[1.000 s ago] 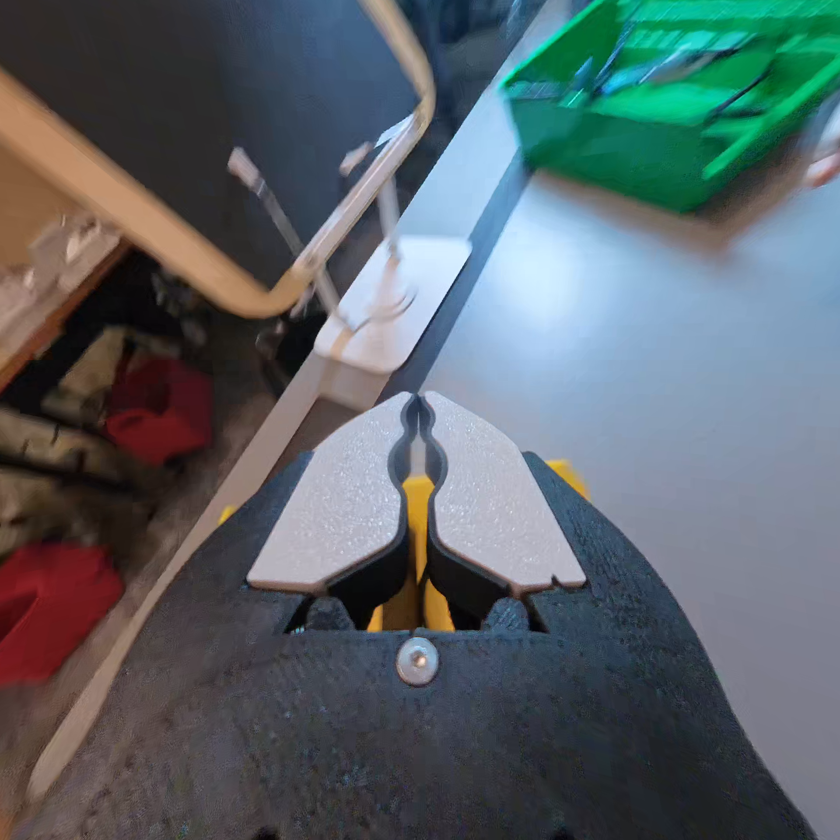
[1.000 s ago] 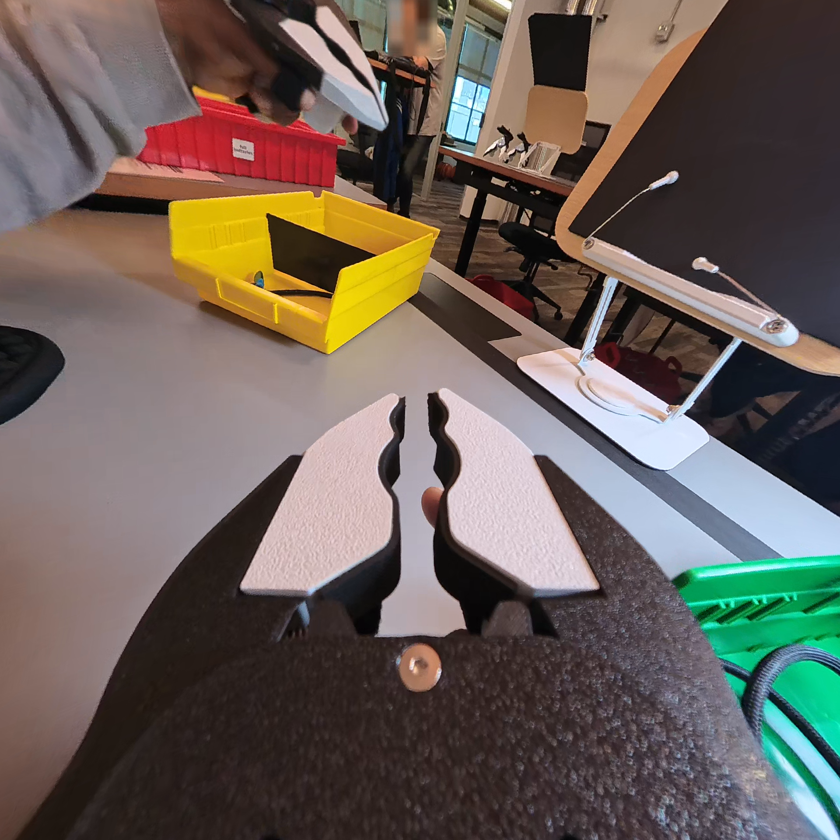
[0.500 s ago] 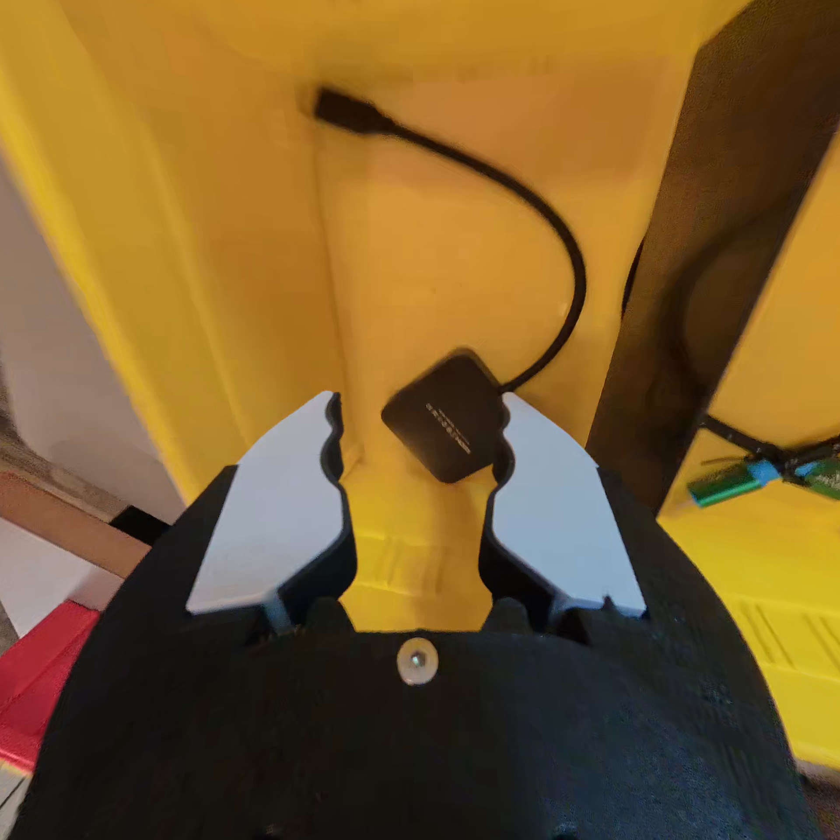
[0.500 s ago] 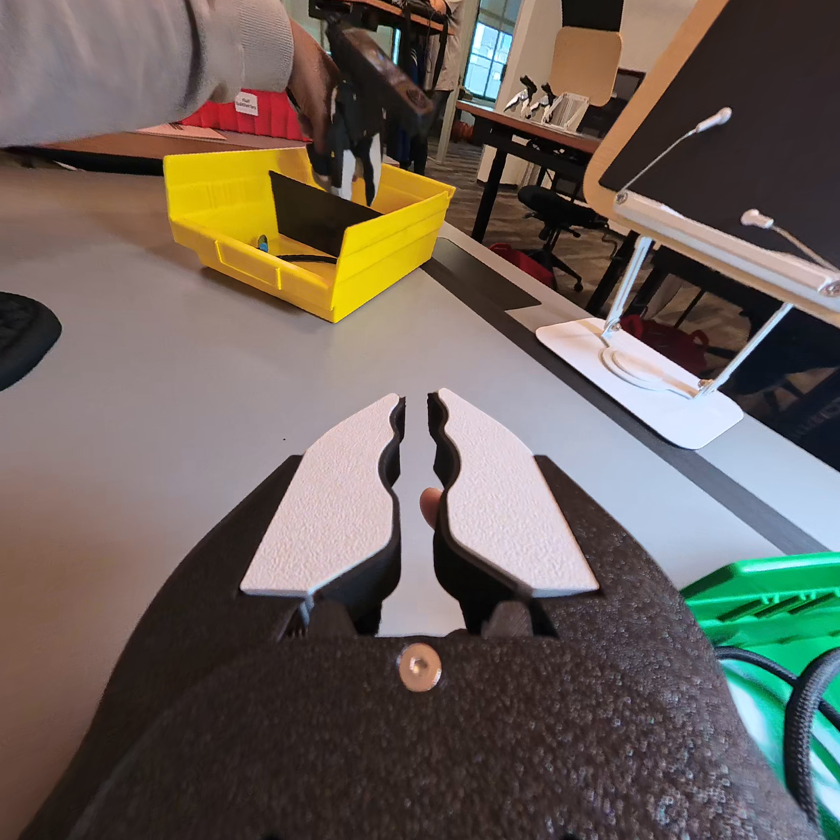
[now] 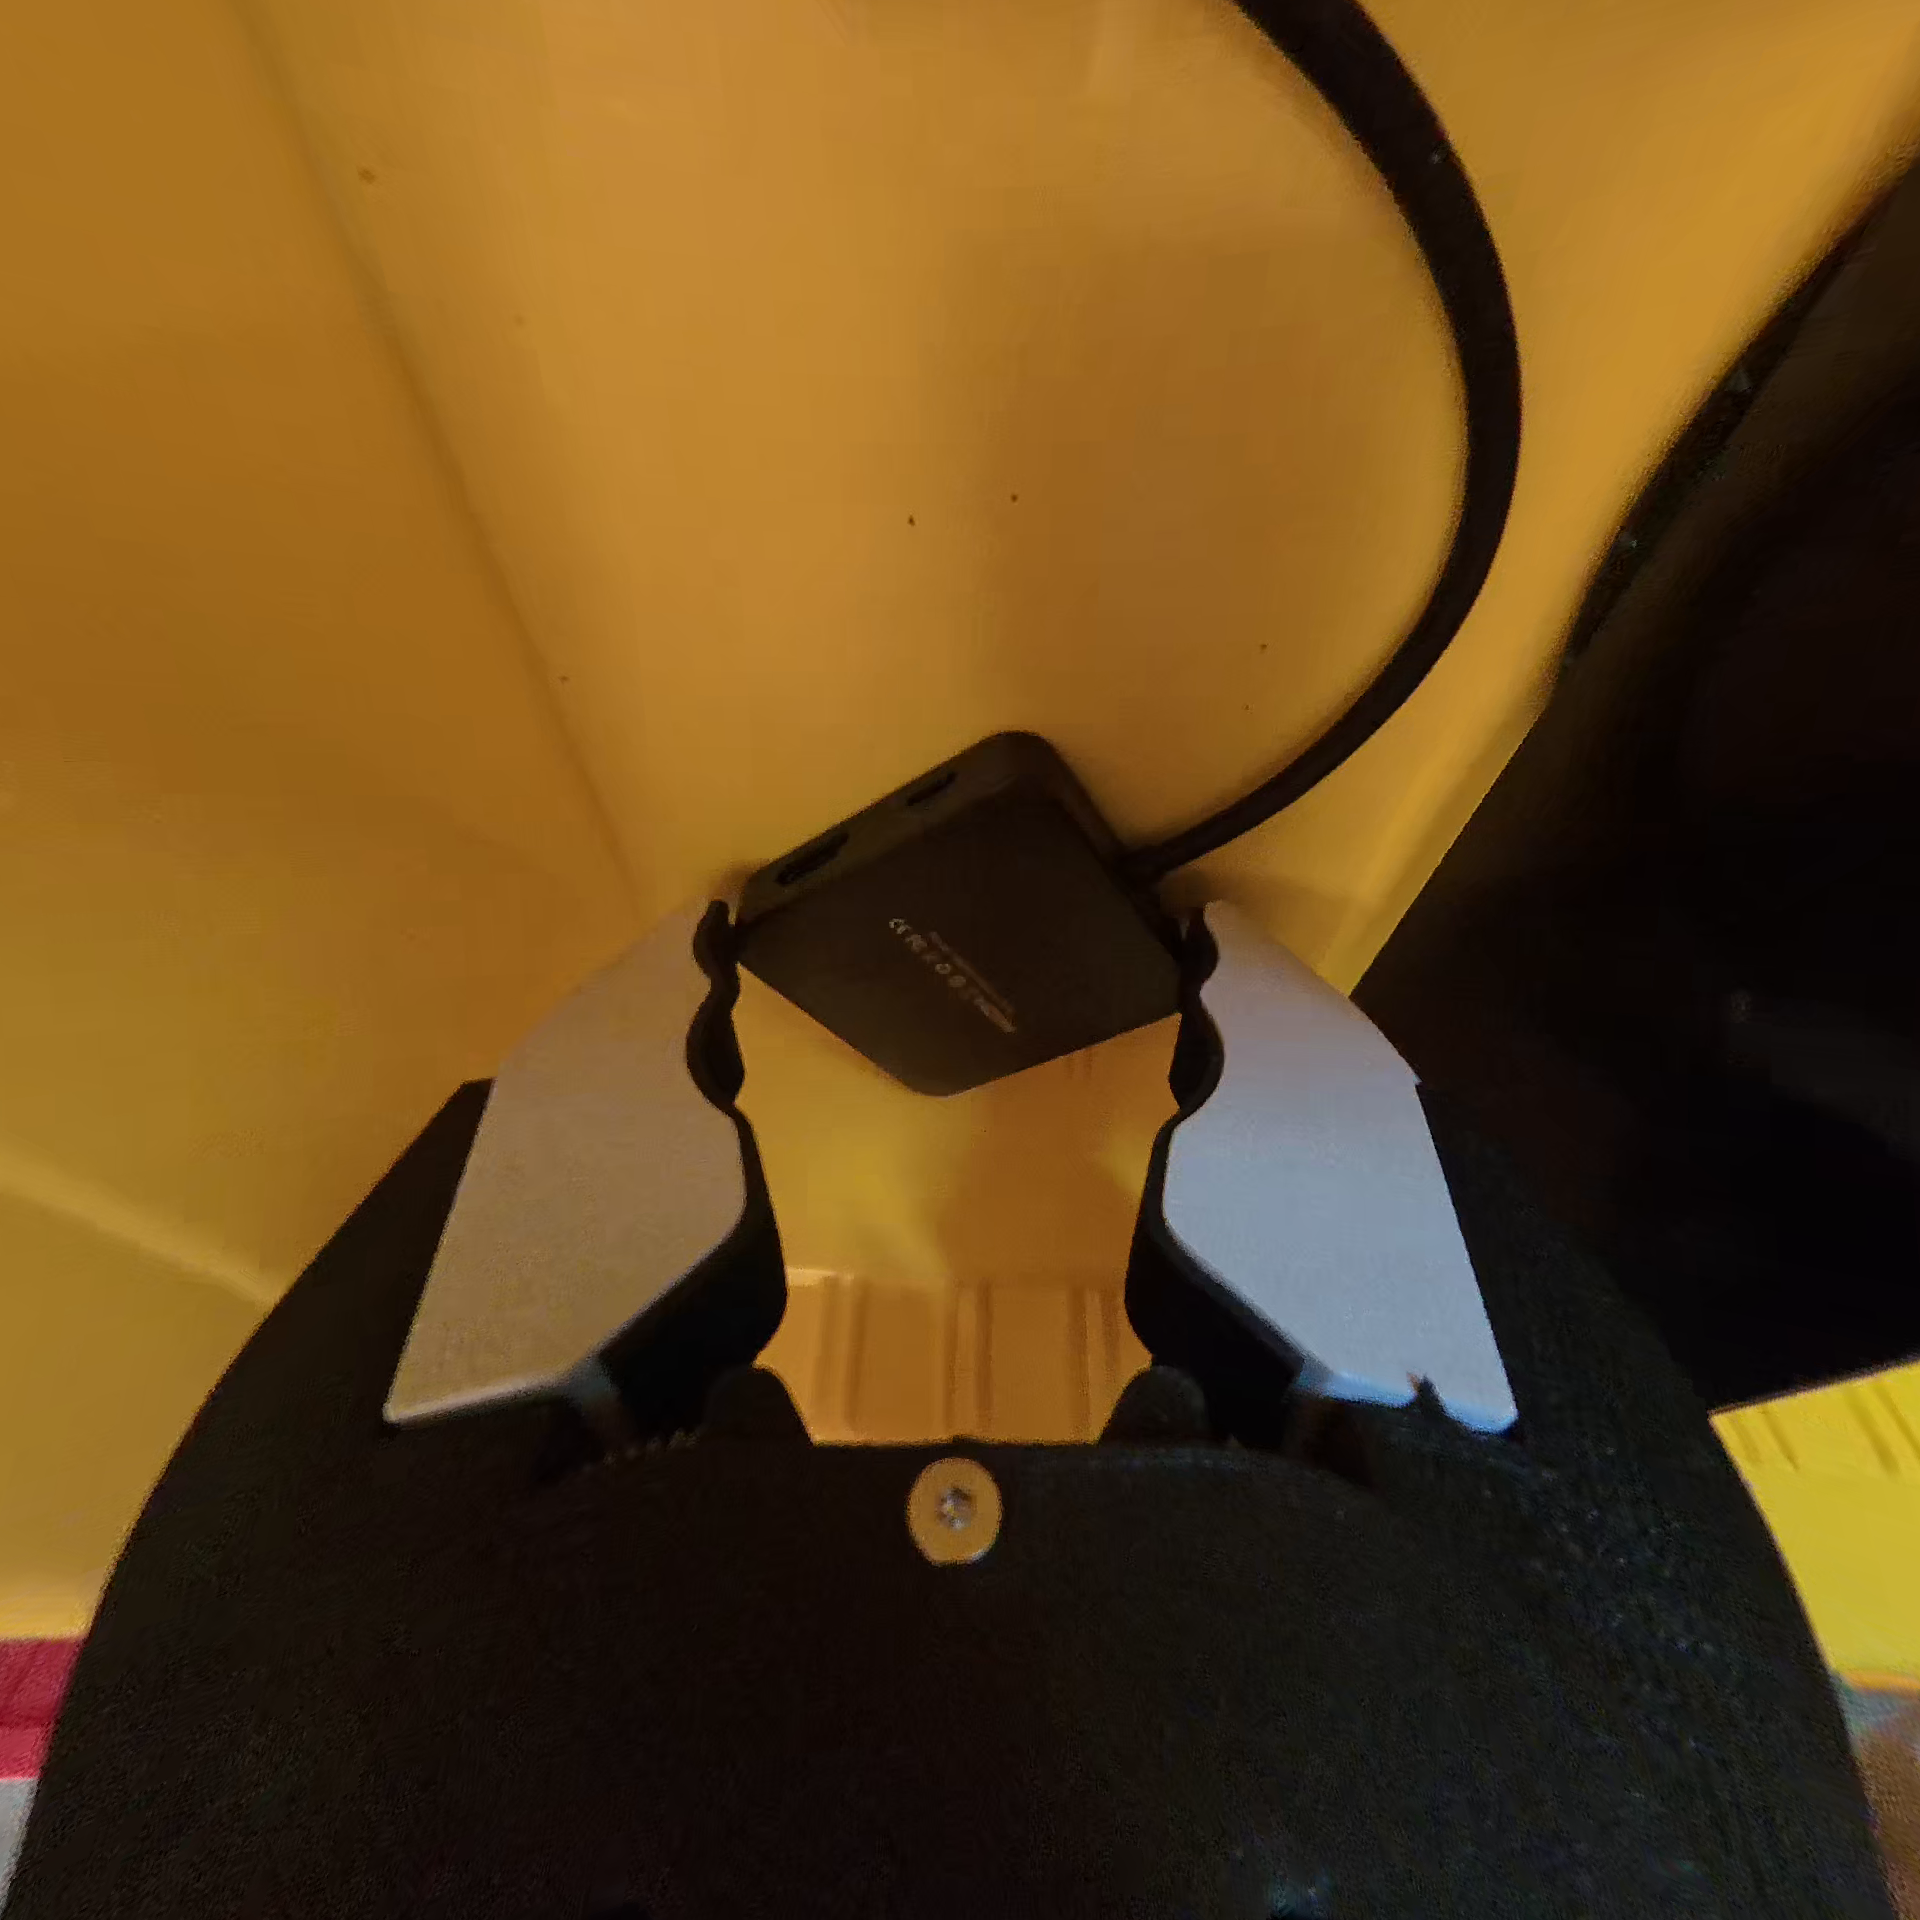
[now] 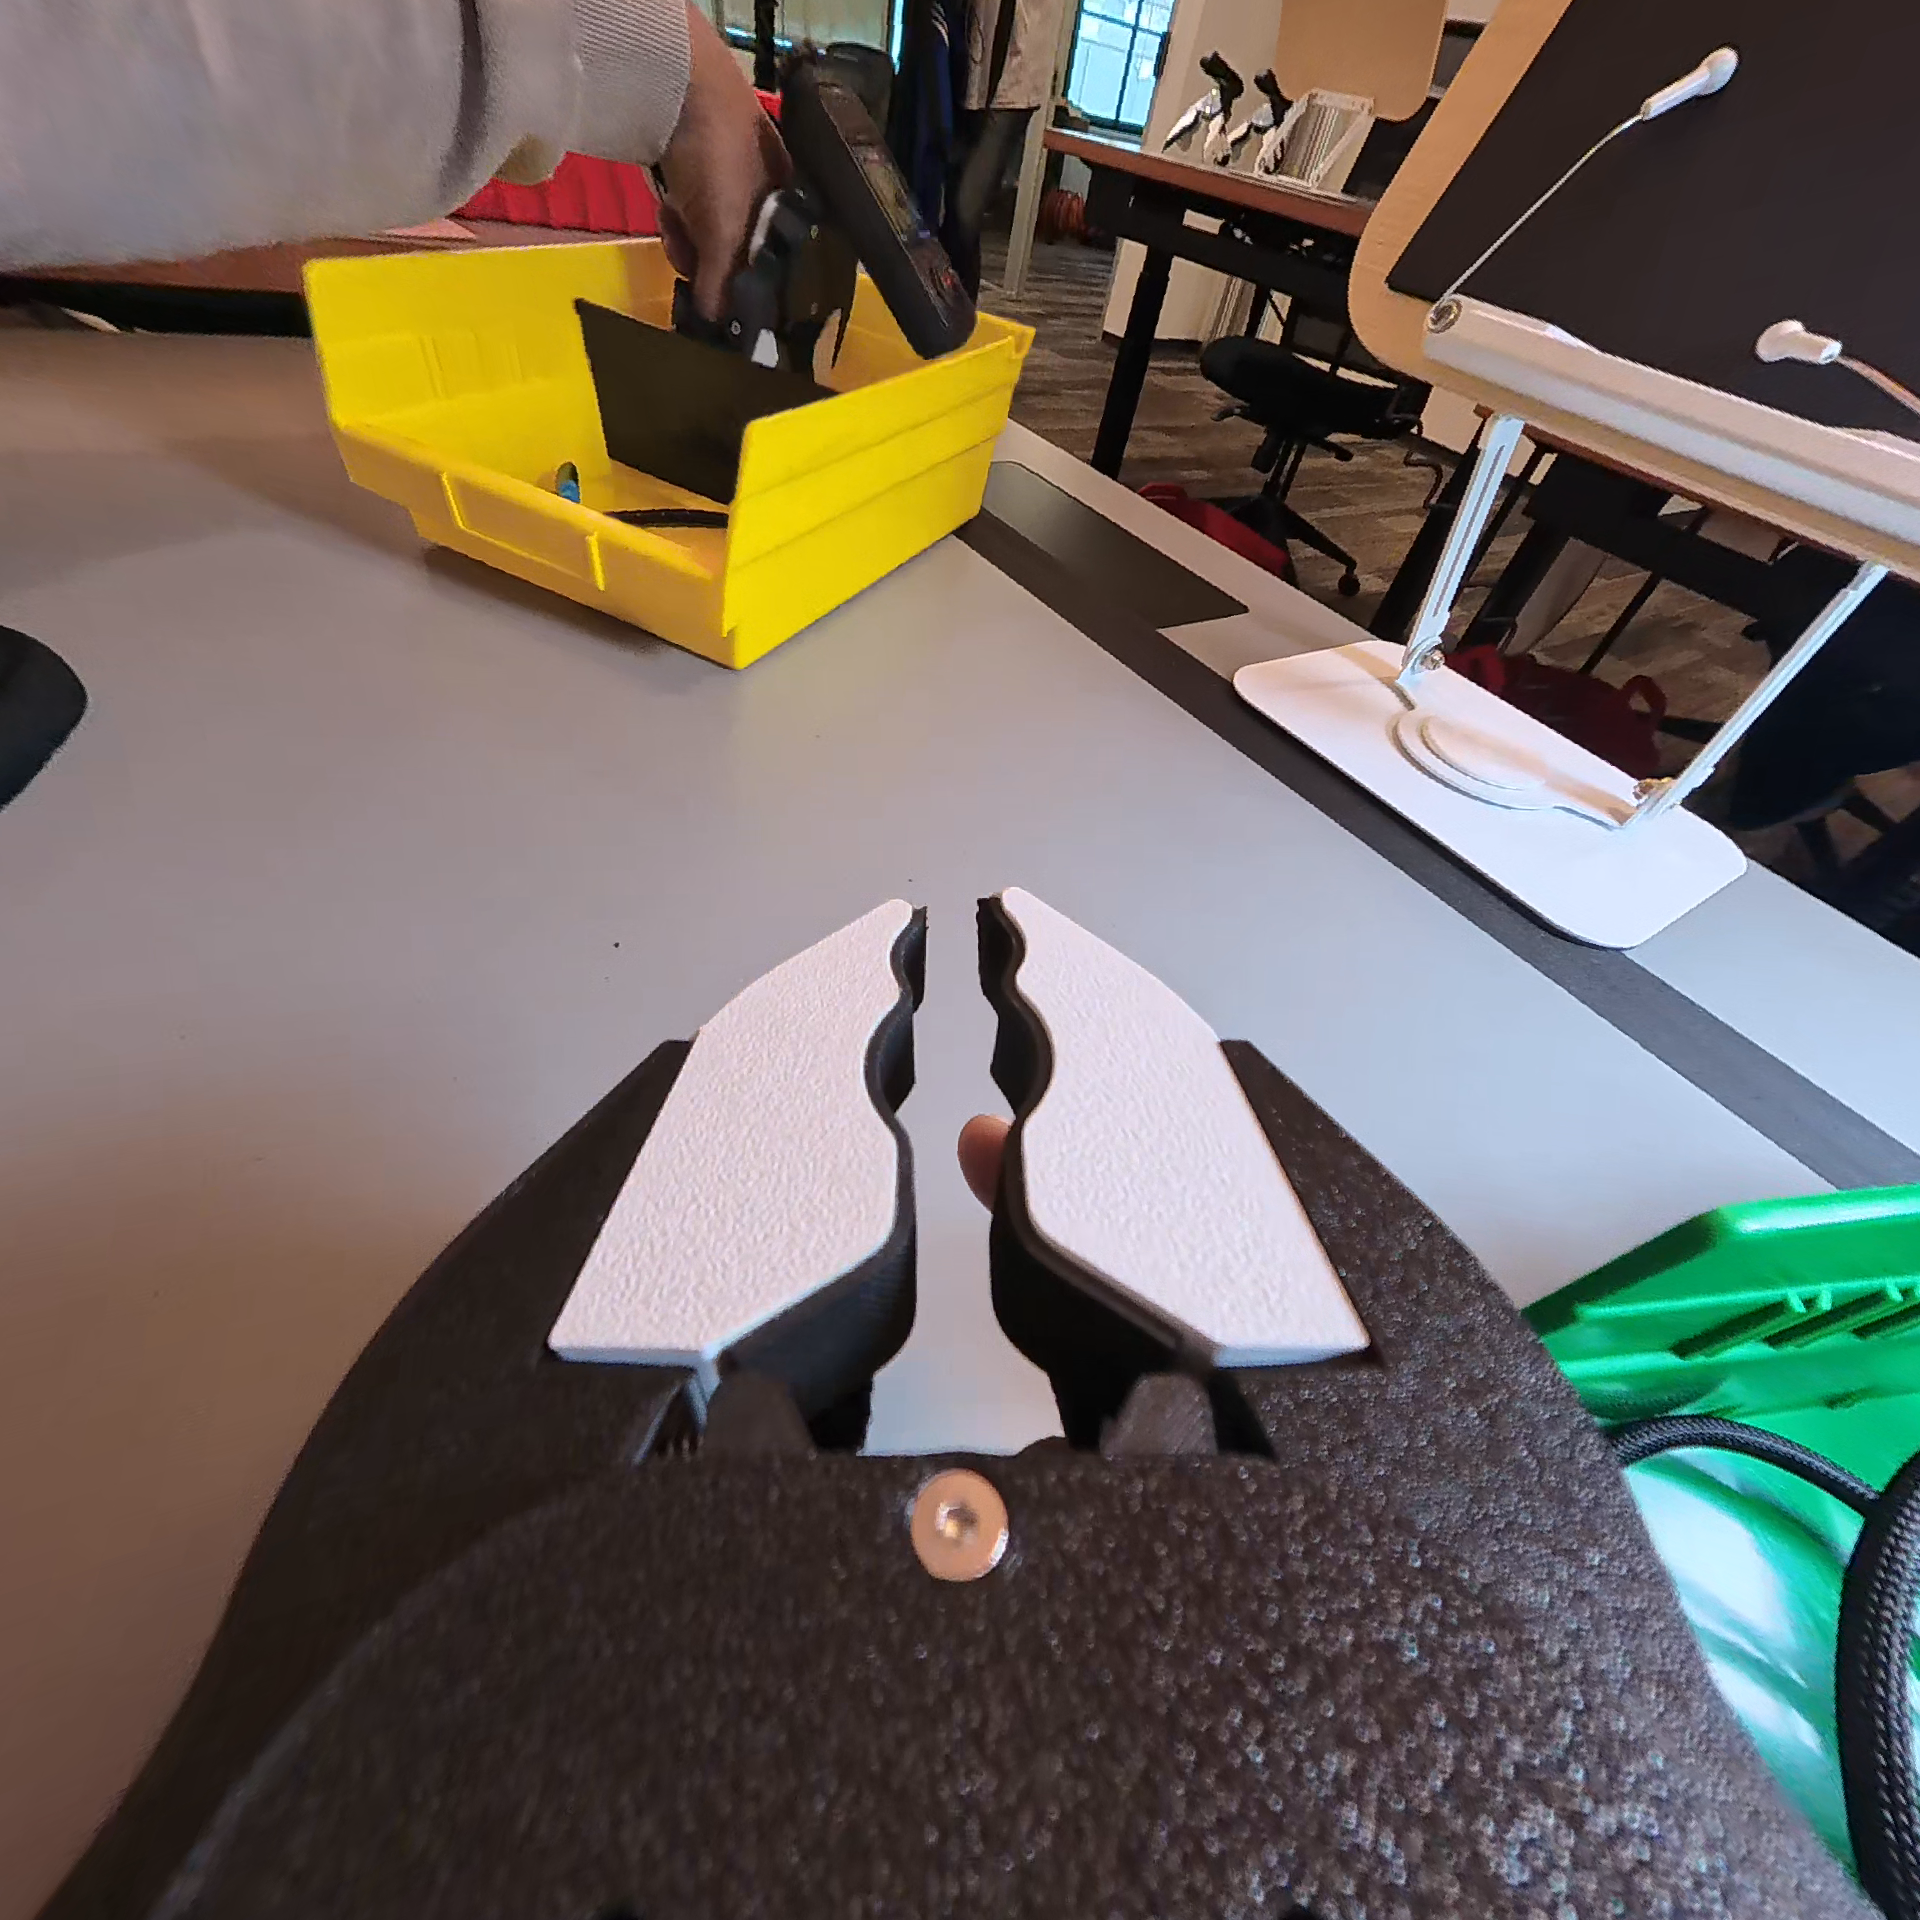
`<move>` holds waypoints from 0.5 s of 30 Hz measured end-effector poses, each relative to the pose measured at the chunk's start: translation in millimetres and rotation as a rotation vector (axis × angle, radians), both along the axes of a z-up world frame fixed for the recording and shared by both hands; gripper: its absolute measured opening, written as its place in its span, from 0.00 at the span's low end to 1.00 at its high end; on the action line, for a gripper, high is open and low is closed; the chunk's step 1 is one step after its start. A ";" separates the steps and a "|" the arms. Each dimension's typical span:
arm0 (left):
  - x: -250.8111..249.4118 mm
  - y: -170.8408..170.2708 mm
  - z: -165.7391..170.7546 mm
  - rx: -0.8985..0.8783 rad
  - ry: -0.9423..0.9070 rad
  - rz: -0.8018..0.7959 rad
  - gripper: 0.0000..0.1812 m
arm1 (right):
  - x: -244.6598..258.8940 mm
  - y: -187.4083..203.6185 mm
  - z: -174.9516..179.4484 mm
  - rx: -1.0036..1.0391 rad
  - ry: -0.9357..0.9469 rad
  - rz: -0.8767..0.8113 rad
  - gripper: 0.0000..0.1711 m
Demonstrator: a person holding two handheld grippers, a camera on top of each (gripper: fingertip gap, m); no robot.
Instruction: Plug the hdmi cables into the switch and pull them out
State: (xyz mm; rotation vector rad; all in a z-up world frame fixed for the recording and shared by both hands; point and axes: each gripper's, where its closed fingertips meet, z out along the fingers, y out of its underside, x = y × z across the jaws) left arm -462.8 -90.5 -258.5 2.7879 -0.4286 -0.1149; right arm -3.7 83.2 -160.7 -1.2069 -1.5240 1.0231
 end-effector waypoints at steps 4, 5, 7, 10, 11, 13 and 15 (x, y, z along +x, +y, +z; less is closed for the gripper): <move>-4.1 6.6 19.2 0.111 0.038 -0.044 0.44 | 0.8 -1.2 3.3 0.012 0.007 -0.001 0.06; -5.5 9.3 27.2 0.146 0.053 -0.058 0.44 | 0.9 -1.5 4.0 0.013 0.009 -0.002 0.06; -10.0 15.0 45.2 0.221 0.099 -0.089 0.43 | 1.0 -2.4 5.5 0.013 0.013 0.000 0.06; -11.5 16.6 66.0 0.294 0.135 -0.106 0.43 | 0.9 -4.4 6.7 0.018 0.015 0.003 0.06; -11.7 15.7 71.0 0.305 0.149 -0.113 0.43 | 1.0 -5.3 7.4 0.021 0.017 0.005 0.06; -10.5 14.1 79.0 0.324 0.168 -0.128 0.42 | 1.6 -6.9 9.1 0.030 0.021 0.007 0.06; -8.3 13.0 83.9 0.338 0.180 -0.139 0.42 | 2.1 -7.8 10.9 0.036 0.026 0.007 0.06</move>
